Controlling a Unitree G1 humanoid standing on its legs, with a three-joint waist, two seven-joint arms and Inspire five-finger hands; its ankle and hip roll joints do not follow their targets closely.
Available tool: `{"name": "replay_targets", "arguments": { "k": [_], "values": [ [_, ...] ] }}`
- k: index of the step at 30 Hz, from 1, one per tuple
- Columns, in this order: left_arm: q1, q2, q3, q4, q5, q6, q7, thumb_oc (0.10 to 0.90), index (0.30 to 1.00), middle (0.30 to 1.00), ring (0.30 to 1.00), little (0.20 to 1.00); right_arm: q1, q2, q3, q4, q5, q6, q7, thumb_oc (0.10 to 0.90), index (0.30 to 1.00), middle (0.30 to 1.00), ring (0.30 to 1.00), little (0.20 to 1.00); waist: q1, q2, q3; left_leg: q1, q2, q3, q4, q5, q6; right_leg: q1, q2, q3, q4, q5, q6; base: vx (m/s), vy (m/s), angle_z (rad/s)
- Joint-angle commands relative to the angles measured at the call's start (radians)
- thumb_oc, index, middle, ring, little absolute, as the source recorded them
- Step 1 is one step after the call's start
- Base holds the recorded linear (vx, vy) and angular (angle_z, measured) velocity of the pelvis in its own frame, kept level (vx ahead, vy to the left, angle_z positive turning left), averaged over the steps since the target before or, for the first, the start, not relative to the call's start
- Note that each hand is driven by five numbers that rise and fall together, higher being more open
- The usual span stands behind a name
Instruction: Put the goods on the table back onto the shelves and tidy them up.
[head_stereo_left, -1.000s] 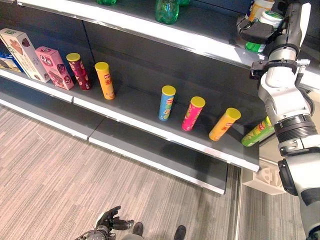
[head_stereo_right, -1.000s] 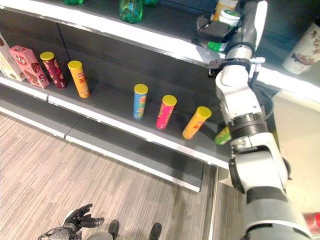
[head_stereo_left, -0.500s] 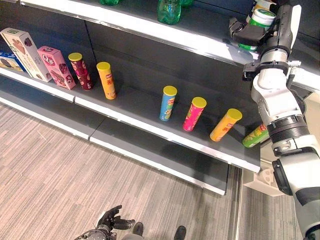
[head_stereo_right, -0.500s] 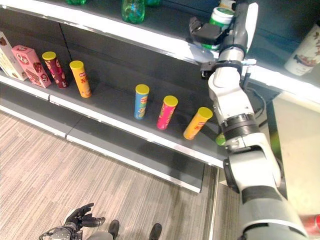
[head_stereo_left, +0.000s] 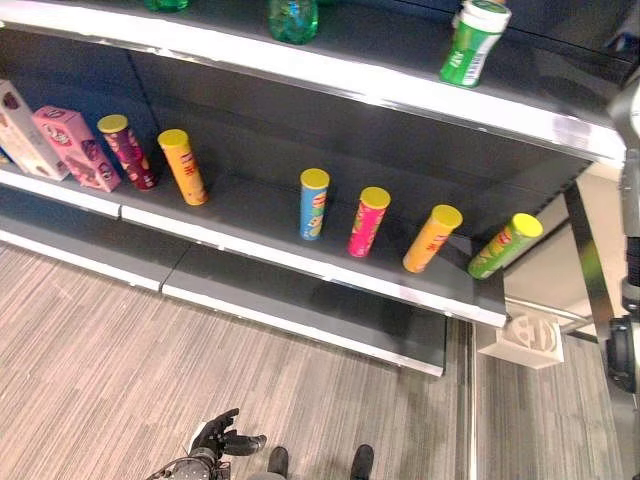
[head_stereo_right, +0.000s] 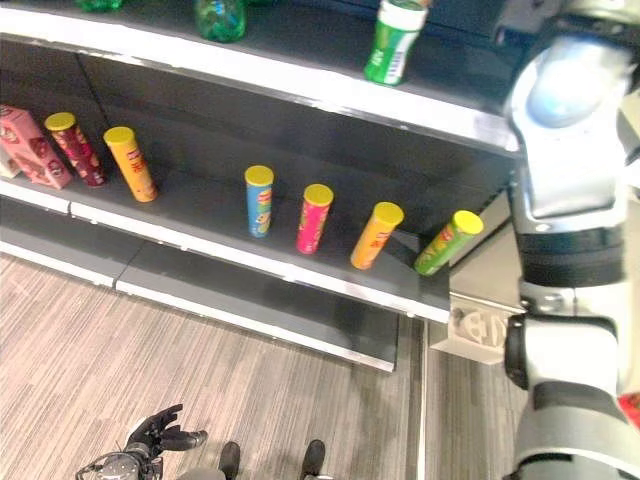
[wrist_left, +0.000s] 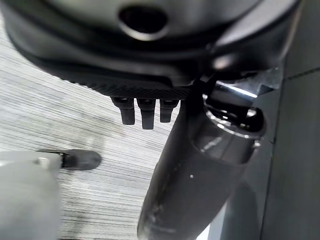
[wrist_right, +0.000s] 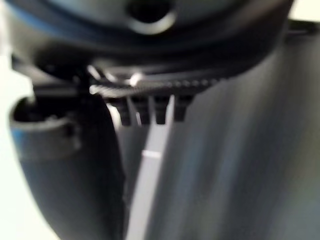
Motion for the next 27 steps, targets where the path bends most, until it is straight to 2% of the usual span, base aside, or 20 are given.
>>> {"name": "replay_targets", "arguments": {
  "k": [1, 2, 3, 4, 6, 10, 15, 18, 19, 20, 22, 26, 27],
  "values": [
    [-0.011, 0.035, -0.021, 0.003, 0.001, -0.034, 0.002, 0.8, 0.9, 0.9, 0.9, 0.9, -0.05, -0.026, -0.023, 0.043, 0.028, -0.073, 0.01, 0.8, 0.9, 0.9, 0.9, 0.9, 0.027, -0.043, -0.082, -0.049, 0.002, 0.048, 0.001, -0.015, -0.009, 0.072, -0.059, -0.01, 0.007, -0.018, 0.092, 0.0, 0.0, -0.39],
    [-0.011, 0.035, -0.021, 0.003, 0.001, -0.034, 0.002, 0.8, 0.9, 0.9, 0.9, 0.9, -0.05, -0.026, -0.023, 0.043, 0.028, -0.073, 0.01, 0.8, 0.9, 0.9, 0.9, 0.9, 0.027, -0.043, -0.082, -0.049, 0.002, 0.048, 0.001, -0.015, -0.009, 0.072, -0.059, -0.01, 0.007, -0.018, 0.092, 0.02, 0.057, -0.31],
    [0.007, 0.011, 0.033, 0.025, 0.032, -0.043, -0.045, 0.8, 0.9, 0.9, 0.9, 0.9, 0.389, -0.098, -0.336, -0.228, 0.23, -0.202, 0.199, 0.8, 0.9, 0.9, 0.9, 0.9, -0.071, -0.022, -0.083, -0.029, 0.015, 0.122, 0.001, -0.035, -0.003, 0.026, -0.045, 0.079, 0.007, 0.006, 0.101, 0.02, 0.057, 0.01],
    [0.008, 0.015, 0.029, 0.026, 0.033, -0.043, -0.045, 0.8, 0.9, 0.9, 0.9, 0.9, 0.405, -0.096, -0.351, -0.234, 0.235, -0.203, 0.204, 0.8, 0.9, 0.9, 0.9, 0.9, -0.065, -0.025, -0.085, -0.029, 0.016, 0.125, 0.001, -0.036, -0.003, 0.025, -0.044, 0.081, 0.007, 0.007, 0.101, 0.03, 0.066, 0.16],
    [0.006, 0.003, 0.043, 0.034, 0.037, -0.046, -0.053, 0.8, 0.9, 0.9, 0.9, 0.9, 0.521, -0.091, -0.432, -0.249, 0.252, -0.203, 0.225, 0.8, 0.9, 0.9, 0.9, 0.9, -0.099, -0.02, -0.085, -0.022, 0.017, 0.15, 0.001, -0.041, -0.003, 0.012, -0.042, 0.108, 0.007, 0.017, 0.104, 0.03, 0.026, -0.65],
    [-0.004, -0.007, 0.024, 0.051, 0.069, -0.056, -0.066, 0.8, 0.9, 0.9, 0.9, 0.9, 0.716, -0.065, -0.579, -0.235, 0.31, -0.211, 0.25, 0.8, 0.9, 0.9, 0.9, 0.9, -0.14, -0.016, -0.087, -0.007, 0.023, 0.201, 0.001, -0.055, -0.001, -0.014, -0.033, 0.164, 0.007, 0.033, 0.112, 0.03, 0.034, -1.02],
    [-0.024, -0.004, 0.001, 0.055, 0.088, -0.063, -0.071, 0.8, 0.9, 0.9, 0.9, 0.9, 0.803, -0.082, -0.643, -0.126, 0.377, -0.208, 0.243, 0.8, 0.9, 0.9, 0.9, 0.9, -0.191, -0.01, -0.092, 0.022, 0.03, 0.269, 0.001, -0.078, -0.001, -0.035, -0.02, 0.225, 0.007, 0.053, 0.132, 0.05, 0.028, -0.63],
    [-0.033, -0.003, 0.001, 0.061, 0.084, -0.065, -0.07, 0.8, 0.9, 0.9, 0.9, 0.9, 0.821, -0.094, -0.653, -0.062, 0.403, -0.209, 0.242, 0.8, 0.9, 0.9, 0.9, 0.9, -0.195, -0.017, -0.094, 0.025, 0.032, 0.298, 0.001, -0.072, -0.003, -0.05, -0.014, 0.251, 0.007, 0.067, 0.134, 0.0, -0.004, -0.39],
    [-0.033, -0.001, 0.003, 0.06, 0.083, -0.069, -0.074, 0.8, 0.9, 0.9, 0.9, 0.9, 0.87, -0.094, -0.661, 0.005, 0.439, -0.193, 0.274, 0.8, 0.9, 0.9, 0.9, 0.9, -0.209, -0.016, -0.091, 0.038, 0.036, 0.316, 0.001, -0.083, -0.003, -0.051, -0.008, 0.263, 0.007, 0.068, 0.141, 0.02, 0.001, -0.47],
    [-0.033, 0.0, 0.002, 0.06, 0.083, -0.069, -0.074, 0.8, 0.9, 0.9, 0.9, 0.9, 0.872, -0.096, -0.664, 0.009, 0.443, -0.195, 0.278, 0.8, 0.9, 0.9, 0.9, 0.9, -0.204, -0.019, -0.092, 0.035, 0.036, 0.321, 0.001, -0.075, -0.004, -0.056, -0.008, 0.268, 0.007, 0.074, 0.139, 0.02, 0.014, -0.38],
    [-0.025, 0.006, 0.019, 0.067, 0.086, -0.073, -0.089, 0.8, 0.9, 0.9, 0.9, 0.9, 0.957, -0.122, -0.671, 0.103, 0.452, -0.132, 0.339, 0.8, 0.9, 0.9, 0.9, 0.9, -0.224, -0.028, -0.084, 0.049, 0.043, 0.342, 0.001, -0.083, -0.005, -0.058, 0.002, 0.287, 0.007, 0.073, 0.144, 0.0, -0.011, -0.31],
    [-0.024, 0.007, 0.028, 0.079, 0.085, -0.071, -0.099, 0.8, 0.9, 0.9, 0.9, 0.9, 1.01, -0.11, -0.664, 0.167, 0.486, -0.108, 0.391, 0.8, 0.9, 0.9, 0.9, 0.9, -0.225, -0.035, -0.079, 0.063, 0.049, 0.365, 0.001, -0.083, -0.009, -0.062, 0.012, 0.311, 0.007, 0.074, 0.144, 0.01, -0.029, -0.36],
    [-0.023, 0.006, 0.03, 0.081, 0.092, -0.07, -0.104, 0.8, 0.9, 0.9, 0.9, 0.9, 1.025, -0.111, -0.657, 0.175, 0.457, -0.088, 0.401, 0.8, 0.9, 0.9, 0.9, 0.9, -0.229, -0.037, -0.078, 0.066, 0.05, 0.369, 0.001, -0.083, -0.009, -0.063, 0.016, 0.315, 0.007, 0.073, 0.144, 0.02, -0.032, -0.34]
  ]
}}
